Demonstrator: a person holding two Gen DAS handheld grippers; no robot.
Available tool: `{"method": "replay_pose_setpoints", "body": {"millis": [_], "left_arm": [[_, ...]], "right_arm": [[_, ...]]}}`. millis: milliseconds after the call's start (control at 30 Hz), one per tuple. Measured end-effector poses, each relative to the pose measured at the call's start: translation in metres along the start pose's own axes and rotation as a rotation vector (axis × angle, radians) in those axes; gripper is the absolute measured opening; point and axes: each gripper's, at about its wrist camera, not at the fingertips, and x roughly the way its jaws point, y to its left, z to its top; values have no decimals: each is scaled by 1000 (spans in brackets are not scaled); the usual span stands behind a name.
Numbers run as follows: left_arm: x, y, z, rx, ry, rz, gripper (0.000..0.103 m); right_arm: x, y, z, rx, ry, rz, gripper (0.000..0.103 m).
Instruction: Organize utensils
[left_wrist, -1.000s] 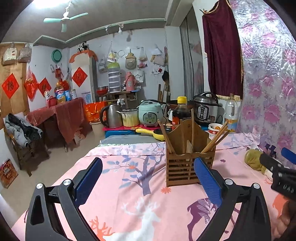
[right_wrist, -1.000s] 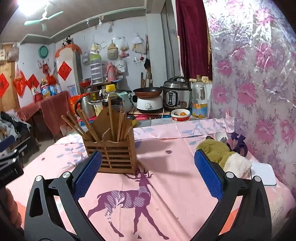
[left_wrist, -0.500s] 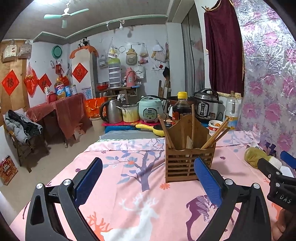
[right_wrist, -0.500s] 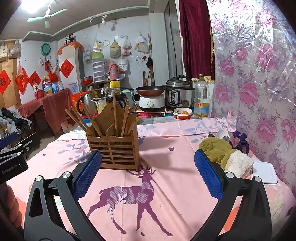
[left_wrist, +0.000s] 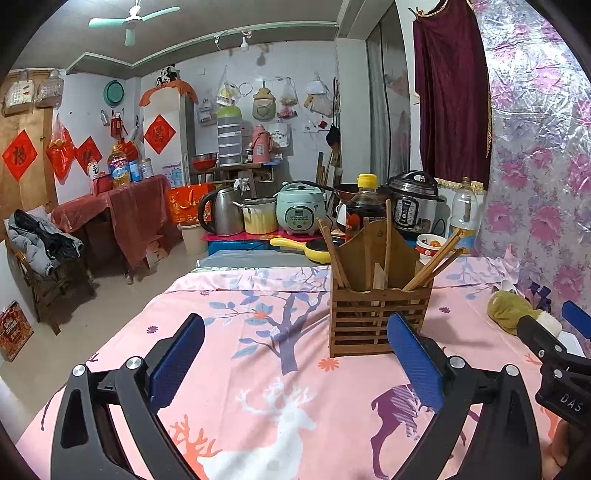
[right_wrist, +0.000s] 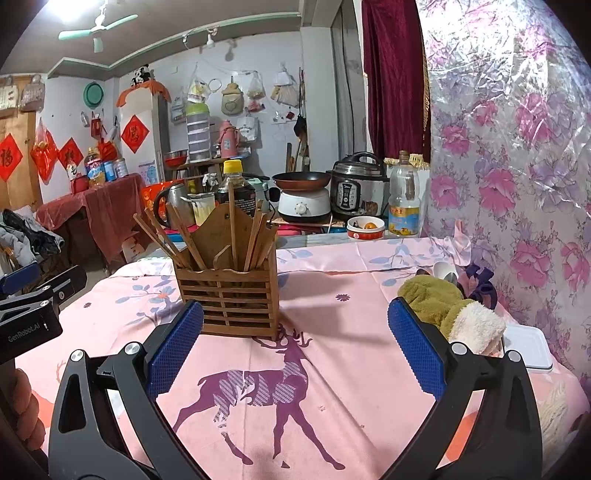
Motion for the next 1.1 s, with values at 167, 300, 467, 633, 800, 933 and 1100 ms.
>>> {"method": "replay_pose_setpoints", "body": {"millis": [167, 300, 467, 633, 800, 933, 1100], "left_arm": [[1, -1, -1, 5, 5, 1, 97], [3, -1, -1, 5, 15, 1, 97], [4, -2, -2, 2, 17, 4, 97], [4, -2, -2, 6, 17, 3, 97], [5, -1, -3, 4, 19, 6, 97], [6, 1, -5, -3, 24, 11, 97], [6, 1, -6, -2, 24, 14, 97]], "right_arm": [[0, 0, 0, -3, 0, -1, 97], [-1, 0, 0, -3, -1, 0, 97], [0, 0, 0, -1, -1, 0, 97], [-1, 0, 0, -3, -1, 0, 97], [-1, 0, 0, -2, -1, 0, 97], [-1, 0, 0, -2, -1, 0, 97], [-1, 0, 0, -2, -1, 0, 97]]}}
